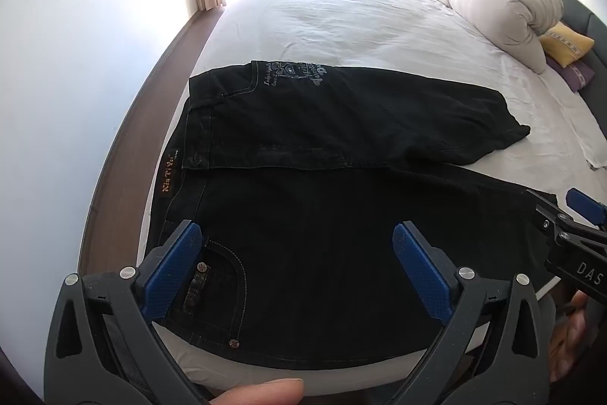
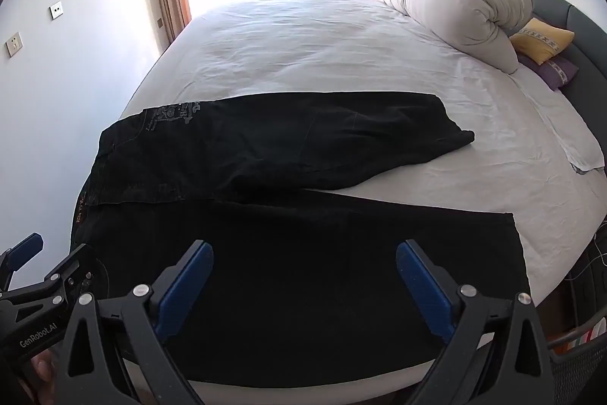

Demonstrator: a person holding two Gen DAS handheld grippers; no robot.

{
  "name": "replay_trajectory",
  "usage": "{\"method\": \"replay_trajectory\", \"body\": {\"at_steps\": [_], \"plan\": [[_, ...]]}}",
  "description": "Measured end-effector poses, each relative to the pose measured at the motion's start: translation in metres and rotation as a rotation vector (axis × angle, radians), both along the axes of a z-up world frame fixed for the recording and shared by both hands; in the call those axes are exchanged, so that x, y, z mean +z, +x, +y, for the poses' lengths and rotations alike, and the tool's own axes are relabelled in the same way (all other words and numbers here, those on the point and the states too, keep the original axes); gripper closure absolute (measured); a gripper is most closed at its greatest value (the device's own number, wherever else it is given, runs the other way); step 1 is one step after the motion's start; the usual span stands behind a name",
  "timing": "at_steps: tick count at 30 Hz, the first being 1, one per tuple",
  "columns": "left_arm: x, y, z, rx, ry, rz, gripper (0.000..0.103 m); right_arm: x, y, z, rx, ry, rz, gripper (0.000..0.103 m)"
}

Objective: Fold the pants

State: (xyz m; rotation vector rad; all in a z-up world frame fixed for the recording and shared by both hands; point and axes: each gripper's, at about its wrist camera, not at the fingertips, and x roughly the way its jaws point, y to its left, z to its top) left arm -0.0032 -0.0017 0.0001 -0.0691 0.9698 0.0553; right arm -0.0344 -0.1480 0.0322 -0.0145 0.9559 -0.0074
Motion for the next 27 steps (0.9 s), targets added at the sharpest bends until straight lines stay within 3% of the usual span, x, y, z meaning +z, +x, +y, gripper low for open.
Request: {"method": "replay_trajectory", "body": {"at_steps": [27], "plan": [[0.0003,-0.0016,-0.0008,0.000,-0.003,0.006,0.000,-0.0039,0.0004,0.0000,0.001,0.000,0.014,0.003]]}}
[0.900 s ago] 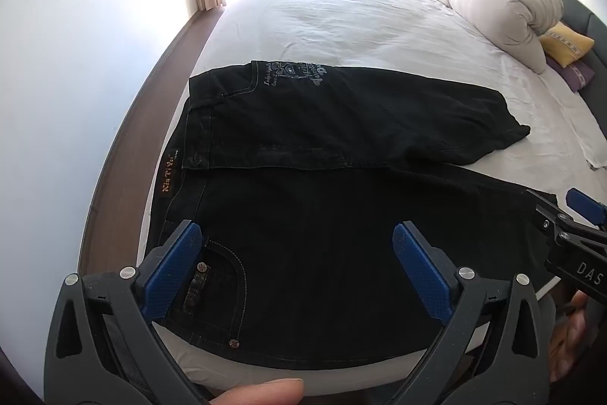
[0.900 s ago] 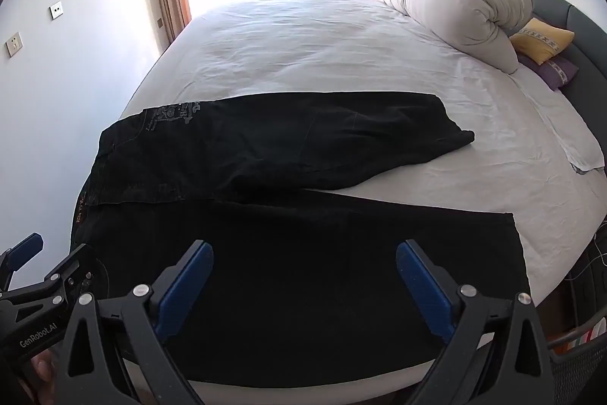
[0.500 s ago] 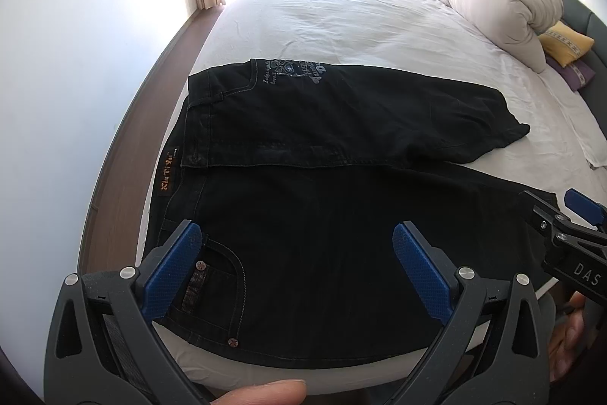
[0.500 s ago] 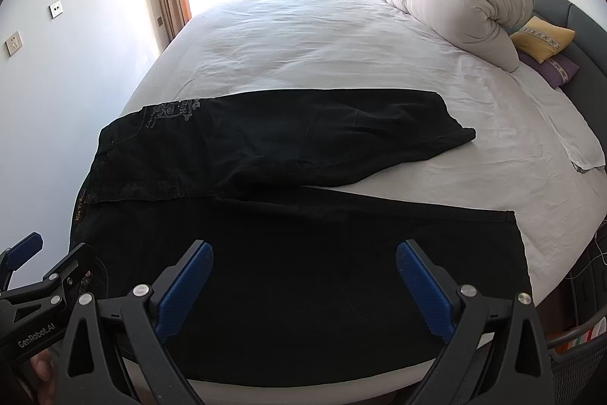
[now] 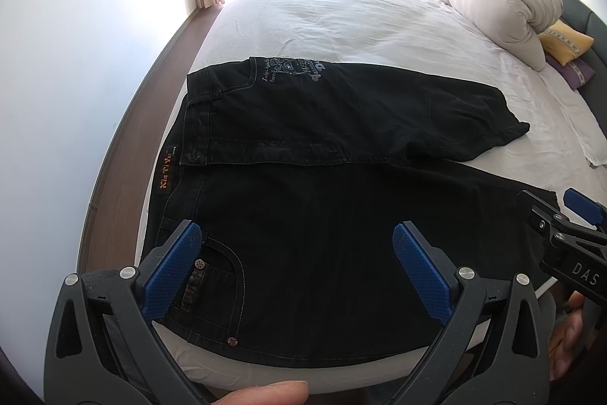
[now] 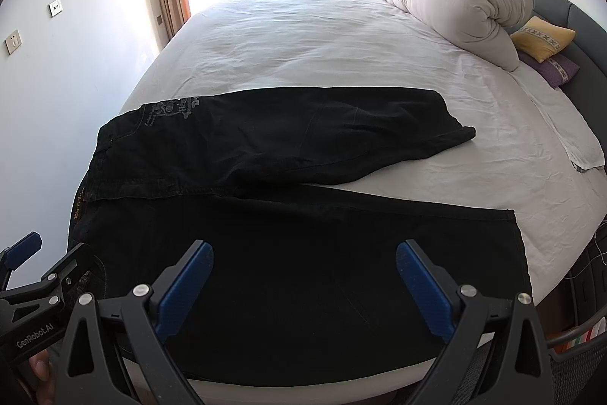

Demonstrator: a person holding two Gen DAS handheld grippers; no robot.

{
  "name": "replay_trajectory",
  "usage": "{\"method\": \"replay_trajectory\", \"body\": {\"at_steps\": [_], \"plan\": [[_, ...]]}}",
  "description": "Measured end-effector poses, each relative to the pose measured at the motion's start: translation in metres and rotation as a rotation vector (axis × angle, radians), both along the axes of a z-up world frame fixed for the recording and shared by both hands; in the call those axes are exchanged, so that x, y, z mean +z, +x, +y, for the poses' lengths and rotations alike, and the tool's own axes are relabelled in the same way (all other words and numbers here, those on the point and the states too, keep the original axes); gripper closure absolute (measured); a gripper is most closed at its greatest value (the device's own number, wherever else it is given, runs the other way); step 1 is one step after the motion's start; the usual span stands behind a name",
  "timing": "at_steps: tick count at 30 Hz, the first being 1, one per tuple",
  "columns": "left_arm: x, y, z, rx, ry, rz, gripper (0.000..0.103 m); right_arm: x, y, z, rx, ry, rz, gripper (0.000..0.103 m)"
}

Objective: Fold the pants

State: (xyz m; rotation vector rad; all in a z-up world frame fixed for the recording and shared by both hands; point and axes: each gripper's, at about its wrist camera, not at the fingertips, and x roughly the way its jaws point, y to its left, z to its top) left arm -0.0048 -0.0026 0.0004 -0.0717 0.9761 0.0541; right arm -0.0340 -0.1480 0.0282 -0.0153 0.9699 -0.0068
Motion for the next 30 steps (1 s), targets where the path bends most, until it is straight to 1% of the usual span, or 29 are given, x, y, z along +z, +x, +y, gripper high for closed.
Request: {"method": "replay_trajectory", "body": {"at_steps": [24,30], "plan": [[-0.0012,0.0005,0.0010,0.000,0.000,0.002,0.000,-0.0020,-0.0001,-0.0014,0.001,-0.003,0.002,0.003],[-0.0011,0.0006,0.0009,0.000,0.000,0.003,0.000,0.0022,0.0020,-0.0006,0.001,-0.003,0.004,0.003]]}}
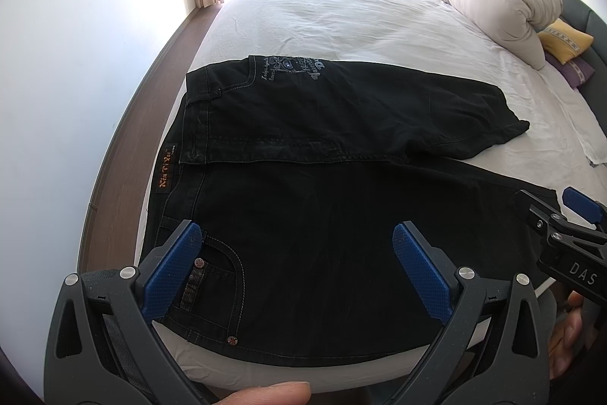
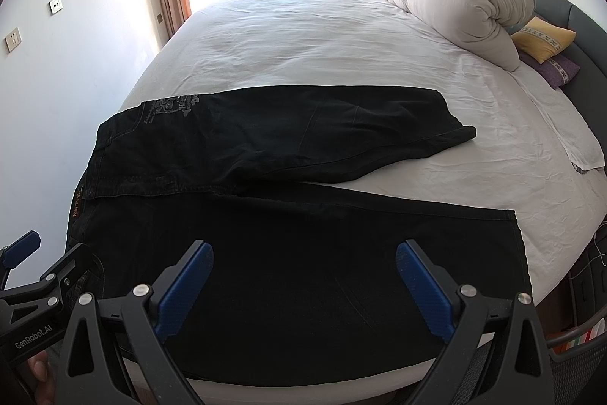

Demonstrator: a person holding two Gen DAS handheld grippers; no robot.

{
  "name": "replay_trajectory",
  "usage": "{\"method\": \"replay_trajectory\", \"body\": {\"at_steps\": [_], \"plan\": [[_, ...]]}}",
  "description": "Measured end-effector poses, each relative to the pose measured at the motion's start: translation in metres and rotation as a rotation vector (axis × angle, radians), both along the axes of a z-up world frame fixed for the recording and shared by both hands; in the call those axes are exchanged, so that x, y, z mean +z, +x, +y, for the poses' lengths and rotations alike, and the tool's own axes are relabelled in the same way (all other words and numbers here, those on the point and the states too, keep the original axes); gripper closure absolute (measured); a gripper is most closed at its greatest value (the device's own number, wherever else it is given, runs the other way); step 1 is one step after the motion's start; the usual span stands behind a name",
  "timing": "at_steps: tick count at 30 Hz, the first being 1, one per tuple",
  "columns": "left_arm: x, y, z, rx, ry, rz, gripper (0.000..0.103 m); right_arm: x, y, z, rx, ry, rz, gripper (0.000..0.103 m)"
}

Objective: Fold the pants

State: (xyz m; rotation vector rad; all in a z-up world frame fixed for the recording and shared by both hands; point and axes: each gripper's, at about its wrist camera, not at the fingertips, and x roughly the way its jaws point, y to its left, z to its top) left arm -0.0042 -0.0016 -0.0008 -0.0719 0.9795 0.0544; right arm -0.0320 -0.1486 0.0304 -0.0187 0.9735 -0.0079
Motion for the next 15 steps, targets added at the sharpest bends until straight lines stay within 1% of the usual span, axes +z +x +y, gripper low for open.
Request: {"method": "replay_trajectory", "body": {"at_steps": [1,5,8,10,15], "plan": [[0.000,0.000,0.000,0.000,0.000,0.000,0.000,-0.007,-0.002,-0.001,0.000,0.000,0.000,0.003],[0.000,0.000,0.000,0.000,0.000,0.001,0.000,-0.007,-0.003,0.000,0.000,0.000,0.001,0.003],[-0.006,-0.003,-0.001,0.001,0.000,0.003,0.000,-0.006,-0.002,0.001,0.000,0.000,0.002,0.003],[-0.009,-0.004,-0.002,0.002,-0.001,0.007,0.000,-0.013,-0.002,0.000,-0.001,0.000,0.005,0.003],[-0.015,-0.004,-0.002,0.002,-0.002,0.018,0.000,-0.016,-0.001,-0.001,0.000,0.001,0.017,0.003]]}}
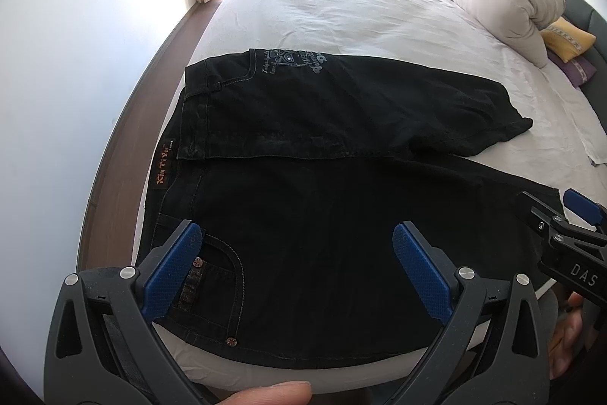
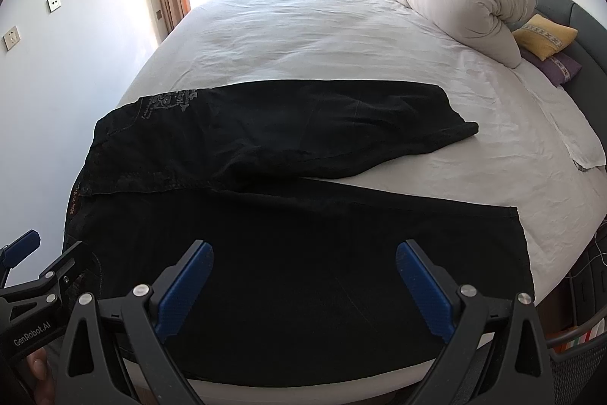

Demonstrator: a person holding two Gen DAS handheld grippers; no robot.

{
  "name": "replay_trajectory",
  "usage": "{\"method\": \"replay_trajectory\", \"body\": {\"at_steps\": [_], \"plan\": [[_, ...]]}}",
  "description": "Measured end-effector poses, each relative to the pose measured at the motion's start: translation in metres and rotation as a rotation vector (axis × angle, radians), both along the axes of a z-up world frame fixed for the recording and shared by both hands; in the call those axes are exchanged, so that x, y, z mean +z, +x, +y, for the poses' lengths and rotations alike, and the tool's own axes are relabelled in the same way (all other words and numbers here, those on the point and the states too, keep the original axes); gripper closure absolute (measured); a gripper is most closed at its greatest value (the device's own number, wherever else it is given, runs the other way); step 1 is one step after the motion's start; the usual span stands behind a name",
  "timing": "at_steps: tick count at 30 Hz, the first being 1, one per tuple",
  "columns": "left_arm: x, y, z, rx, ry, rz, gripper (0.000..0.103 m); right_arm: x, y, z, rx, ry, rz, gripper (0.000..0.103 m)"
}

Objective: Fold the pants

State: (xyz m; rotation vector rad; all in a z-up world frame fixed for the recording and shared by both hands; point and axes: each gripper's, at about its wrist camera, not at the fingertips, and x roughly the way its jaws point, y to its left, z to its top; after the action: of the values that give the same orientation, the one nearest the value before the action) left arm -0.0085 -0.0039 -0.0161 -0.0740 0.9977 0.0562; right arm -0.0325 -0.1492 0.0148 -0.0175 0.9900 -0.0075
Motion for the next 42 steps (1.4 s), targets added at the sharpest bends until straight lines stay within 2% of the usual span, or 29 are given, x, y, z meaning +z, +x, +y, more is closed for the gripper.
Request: {"method": "replay_trajectory", "body": {"at_steps": [4,7,12,18,20,21,23,25,27,29,31,34,36,38,40,42], "plan": [[-0.004,0.007,0.003,0.005,0.004,0.016,0.000,0.001,0.006,0.000,0.000,0.002,0.014,0.003],[-0.006,0.012,0.002,0.010,0.038,0.007,0.000,-0.002,0.010,-0.001,0.003,0.004,0.024,0.003],[-0.008,0.031,0.011,-0.046,0.053,-0.028,0.000,-0.005,0.019,-0.005,0.058,0.037,0.020,0.003],[-0.004,0.103,0.043,-0.201,-0.003,-0.044,0.000,0.006,0.052,-0.024,0.215,0.098,-0.058,0.003],[-0.002,0.134,0.052,-0.247,0.077,-0.068,0.000,0.012,0.067,-0.024,0.279,0.100,-0.085,0.004],[-0.003,0.155,0.056,-0.281,0.116,-0.053,0.000,0.015,0.075,-0.025,0.316,0.097,-0.100,0.004],[-0.006,0.192,0.066,-0.354,0.138,-0.011,0.000,0.020,0.091,-0.025,0.393,0.083,-0.119,0.004],[-0.010,0.227,0.074,-0.418,0.191,0.000,0.000,0.022,0.109,-0.025,0.480,0.086,-0.126,0.010],[-0.021,0.265,0.080,-0.484,0.244,0.048,0.000,0.019,0.126,-0.024,0.562,0.101,-0.111,0.014],[-0.034,0.296,0.086,-0.536,0.238,0.123,0.000,0.016,0.142,-0.022,0.632,0.097,-0.087,0.020],[-0.049,0.324,0.094,-0.586,0.194,0.205,0.000,0.010,0.159,-0.019,0.703,0.098,-0.062,0.024],[-0.068,0.346,0.102,-0.634,0.140,0.273,0.001,0.001,0.181,-0.017,0.763,0.112,-0.039,0.026],[-0.080,0.356,0.105,-0.656,0.119,0.321,0.010,-0.006,0.197,-0.014,0.789,0.127,-0.024,0.027],[-0.094,0.365,0.107,-0.667,0.120,0.381,0.029,-0.014,0.211,-0.011,0.808,0.128,-0.012,0.028],[-0.103,0.368,0.108,-0.676,0.117,0.415,0.031,-0.020,0.226,-0.009,0.823,0.135,0.006,0.032],[-0.104,0.368,0.107,-0.685,0.116,0.416,0.038,-0.025,0.237,-0.007,0.830,0.143,0.021,0.033]]}}
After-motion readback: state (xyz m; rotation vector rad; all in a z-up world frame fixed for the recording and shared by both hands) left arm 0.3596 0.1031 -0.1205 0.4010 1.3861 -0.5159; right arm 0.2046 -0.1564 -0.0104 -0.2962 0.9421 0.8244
